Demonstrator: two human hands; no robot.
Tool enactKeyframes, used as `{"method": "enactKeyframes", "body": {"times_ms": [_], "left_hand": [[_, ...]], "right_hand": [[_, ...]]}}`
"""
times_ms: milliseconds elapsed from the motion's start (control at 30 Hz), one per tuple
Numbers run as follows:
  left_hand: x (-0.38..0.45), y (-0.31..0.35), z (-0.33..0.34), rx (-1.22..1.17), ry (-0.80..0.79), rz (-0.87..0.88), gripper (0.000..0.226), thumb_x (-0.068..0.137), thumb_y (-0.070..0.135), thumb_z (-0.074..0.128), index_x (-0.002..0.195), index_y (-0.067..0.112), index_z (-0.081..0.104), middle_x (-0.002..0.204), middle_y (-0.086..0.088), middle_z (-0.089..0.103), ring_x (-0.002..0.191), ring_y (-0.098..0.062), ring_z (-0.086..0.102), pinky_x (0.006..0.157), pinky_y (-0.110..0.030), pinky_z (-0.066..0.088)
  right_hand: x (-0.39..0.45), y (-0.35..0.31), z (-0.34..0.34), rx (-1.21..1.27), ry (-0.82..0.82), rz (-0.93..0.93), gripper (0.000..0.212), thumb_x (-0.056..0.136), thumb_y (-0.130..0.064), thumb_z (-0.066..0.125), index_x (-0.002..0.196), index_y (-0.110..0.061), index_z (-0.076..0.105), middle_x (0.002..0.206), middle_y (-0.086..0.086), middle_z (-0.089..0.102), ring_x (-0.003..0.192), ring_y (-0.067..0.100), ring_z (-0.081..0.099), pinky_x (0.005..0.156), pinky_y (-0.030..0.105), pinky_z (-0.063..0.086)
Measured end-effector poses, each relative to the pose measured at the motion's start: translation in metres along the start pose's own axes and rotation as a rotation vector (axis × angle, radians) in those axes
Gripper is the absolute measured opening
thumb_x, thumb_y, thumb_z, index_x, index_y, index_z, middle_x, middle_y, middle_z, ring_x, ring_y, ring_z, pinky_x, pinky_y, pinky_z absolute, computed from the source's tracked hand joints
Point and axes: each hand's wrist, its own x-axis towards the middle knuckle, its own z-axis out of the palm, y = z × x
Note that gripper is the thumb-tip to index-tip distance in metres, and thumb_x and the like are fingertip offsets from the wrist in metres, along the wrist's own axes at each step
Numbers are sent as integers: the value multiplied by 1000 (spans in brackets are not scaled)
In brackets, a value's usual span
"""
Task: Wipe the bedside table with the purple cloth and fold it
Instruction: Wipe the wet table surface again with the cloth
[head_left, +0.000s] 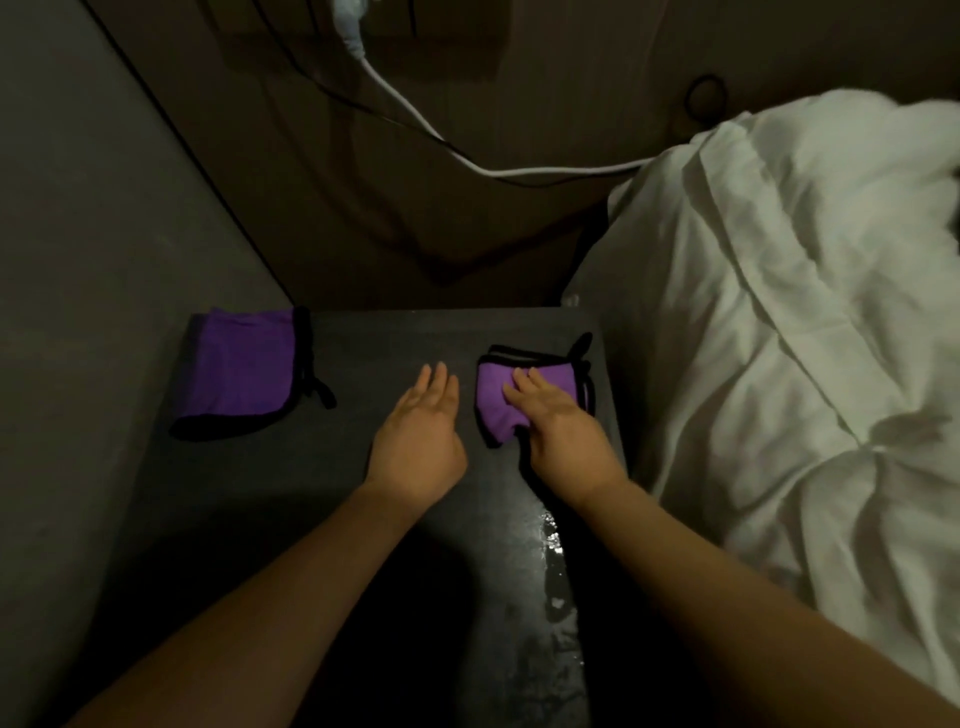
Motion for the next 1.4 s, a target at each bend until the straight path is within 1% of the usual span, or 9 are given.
{"method": "enactKeyframes", "body": {"times_ms": [133,333,500,667,967,1033,1100,1200,1400], "left_hand": [[0,5,-5,3,-24,-25,65,87,8,39,146,8,10,158,-8,4,146,-18,2,118,-26,6],[-3,10,-6,18,-49,-33,65,88,8,38,146,6,8,158,-9,3,146,-19,2,118,-27,8],[-18,9,0,36,-60,-7,66,88,8,38,146,6,7,158,-10,3,146,-19,2,118,-27,7],[-25,10,2,25,-59,8,65,87,9,38,145,6,9,157,-10,4,146,-20,2,118,-27,8],[-35,5,3,-15,-71,50,66,87,6,38,146,7,8,158,-9,3,146,-19,1,118,-25,6],[-35,4,1,-27,-79,61,67,86,5,38,146,8,8,158,-8,3,146,-18,2,118,-25,7],[-35,2,0,-36,-88,74,68,86,4,39,146,8,8,158,-8,3,146,-18,1,118,-25,7],[-34,-1,0,-41,-83,82,70,85,4,40,146,10,8,158,-6,2,146,-16,0,117,-24,6],[-33,4,5,-29,-41,55,69,84,4,39,146,8,10,158,-8,4,146,-17,2,117,-23,8]], "right_hand": [[-30,3,4,-32,43,-79,50,65,6,60,115,0,59,123,23,56,115,40,51,96,57,33],[-70,-2,12,-62,90,-83,58,55,9,68,112,-1,61,118,21,60,109,39,56,91,57,29],[-93,-10,13,-70,77,-88,51,58,-3,52,108,-3,63,115,19,63,105,36,59,83,57,42],[-113,-17,11,-80,60,-71,54,64,-15,32,106,-6,65,114,15,65,105,32,61,81,52,47],[-150,-31,11,-164,22,-99,46,61,-16,46,103,-16,67,111,4,68,102,18,63,89,28,41],[-147,-30,1,-146,-10,-88,41,61,-14,59,100,-20,68,108,1,69,97,14,65,87,21,43],[-135,-31,-13,-46,-27,-25,34,68,-18,51,97,-22,68,97,1,73,84,14,68,78,19,47],[-99,-30,-32,119,55,101,32,75,-18,40,93,-13,66,83,11,72,73,27,67,67,27,45],[-12,-21,-51,73,270,153,30,86,-7,48,114,-7,59,107,16,66,95,29,62,81,25,42]]}}
